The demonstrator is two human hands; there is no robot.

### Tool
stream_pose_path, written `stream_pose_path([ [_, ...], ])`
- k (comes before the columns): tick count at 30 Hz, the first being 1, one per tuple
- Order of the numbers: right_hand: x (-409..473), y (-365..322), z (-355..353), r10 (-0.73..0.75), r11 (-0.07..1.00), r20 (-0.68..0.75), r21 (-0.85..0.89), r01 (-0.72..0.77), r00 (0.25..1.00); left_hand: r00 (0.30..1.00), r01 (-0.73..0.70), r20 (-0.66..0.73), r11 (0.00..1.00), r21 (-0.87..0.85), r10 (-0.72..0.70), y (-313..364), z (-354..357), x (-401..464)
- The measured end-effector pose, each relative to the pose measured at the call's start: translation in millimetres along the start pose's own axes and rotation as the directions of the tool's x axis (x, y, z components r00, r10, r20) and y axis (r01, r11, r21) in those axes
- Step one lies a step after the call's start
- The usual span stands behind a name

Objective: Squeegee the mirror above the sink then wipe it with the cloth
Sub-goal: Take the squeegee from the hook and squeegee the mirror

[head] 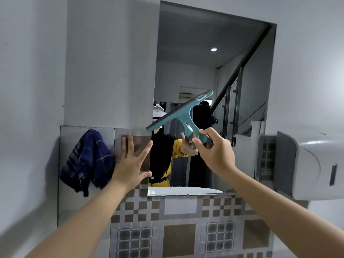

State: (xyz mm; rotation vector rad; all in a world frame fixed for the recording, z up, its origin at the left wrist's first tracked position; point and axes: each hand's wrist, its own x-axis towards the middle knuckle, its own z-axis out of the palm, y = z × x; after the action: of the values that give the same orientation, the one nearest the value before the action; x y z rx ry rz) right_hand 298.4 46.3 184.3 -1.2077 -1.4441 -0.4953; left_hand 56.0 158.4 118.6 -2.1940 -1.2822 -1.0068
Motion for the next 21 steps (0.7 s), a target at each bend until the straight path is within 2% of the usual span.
stream_pose_path([
  [4, 10, 23, -13, -0.067, 0.996, 0.008, -0.054, 0.068, 0.998, 0.999, 0.025, 0.028, 0.999, 0.041, -0.026, 1, 1, 3],
  [10, 19, 67, -46, -0.089, 0.990, 0.037, -0.109, 0.093, 0.995, 0.995, 0.057, 0.073, 0.994, 0.094, -0.064, 5, -2, 3],
  [16, 16, 102, -66, -0.036, 0.996, 0.007, -0.082, 0.037, 0.999, 0.997, 0.063, 0.027, 0.993, 0.098, -0.066, -24, -17, -11],
  [21, 7, 125, -70, -0.042, 0.999, 0.005, -0.031, 0.042, 0.999, 0.990, 0.135, 0.010, 0.980, 0.147, -0.137, -42, -27, -14],
])
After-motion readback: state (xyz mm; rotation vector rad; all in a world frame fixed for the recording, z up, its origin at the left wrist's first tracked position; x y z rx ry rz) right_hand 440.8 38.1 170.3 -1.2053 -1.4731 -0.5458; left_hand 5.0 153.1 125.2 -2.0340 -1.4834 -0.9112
